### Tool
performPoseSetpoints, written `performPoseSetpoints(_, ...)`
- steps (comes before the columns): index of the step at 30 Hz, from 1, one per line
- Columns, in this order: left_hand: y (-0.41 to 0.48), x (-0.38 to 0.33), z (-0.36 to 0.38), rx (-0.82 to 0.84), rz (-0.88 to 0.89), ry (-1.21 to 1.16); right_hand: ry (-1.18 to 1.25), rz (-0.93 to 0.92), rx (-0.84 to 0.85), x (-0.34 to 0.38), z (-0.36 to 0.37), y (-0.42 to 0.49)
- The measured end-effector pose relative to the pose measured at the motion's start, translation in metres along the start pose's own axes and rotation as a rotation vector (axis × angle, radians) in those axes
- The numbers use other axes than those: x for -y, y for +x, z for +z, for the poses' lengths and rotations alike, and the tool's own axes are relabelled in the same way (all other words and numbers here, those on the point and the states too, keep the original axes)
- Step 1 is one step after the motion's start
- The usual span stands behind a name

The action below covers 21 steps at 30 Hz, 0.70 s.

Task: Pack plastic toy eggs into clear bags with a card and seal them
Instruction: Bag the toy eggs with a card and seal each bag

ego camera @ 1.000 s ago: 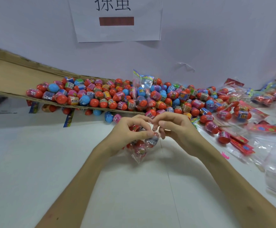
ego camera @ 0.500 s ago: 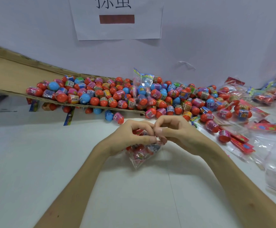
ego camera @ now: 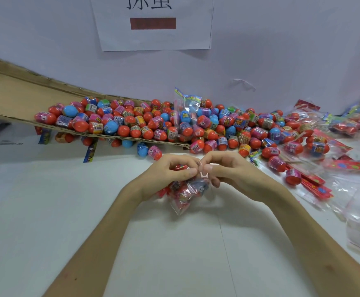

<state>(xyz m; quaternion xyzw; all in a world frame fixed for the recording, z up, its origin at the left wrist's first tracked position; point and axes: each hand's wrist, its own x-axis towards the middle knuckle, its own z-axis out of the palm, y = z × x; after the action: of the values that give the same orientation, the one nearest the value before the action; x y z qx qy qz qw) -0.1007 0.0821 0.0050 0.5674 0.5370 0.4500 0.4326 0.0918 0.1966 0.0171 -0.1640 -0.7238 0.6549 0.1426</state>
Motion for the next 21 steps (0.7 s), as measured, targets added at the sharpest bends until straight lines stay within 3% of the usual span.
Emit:
performPoseSetpoints(5, 0.002, 0.001, 0.002, 0.018, 0.008, 0.045, -0.035, -0.053, -0.011, -0.004, 0.002, 0.001)
performPoseSetpoints(9, 0.005, 0.003, 0.000, -0.198, 0.030, 0.016, -0.043, -0.117, -0.149, -0.002, -0.004, 0.001)
performPoseSetpoints(15, 0.012, 0.005, 0.008, -0.530, -0.016, -0.074, -0.239, -0.172, -0.405, -0.004, 0.009, 0.005)
performPoseSetpoints(21, 0.015, 0.004, 0.024, -0.611, 0.029, -0.094, -0.516, -0.305, -0.700, -0.010, 0.030, 0.009)
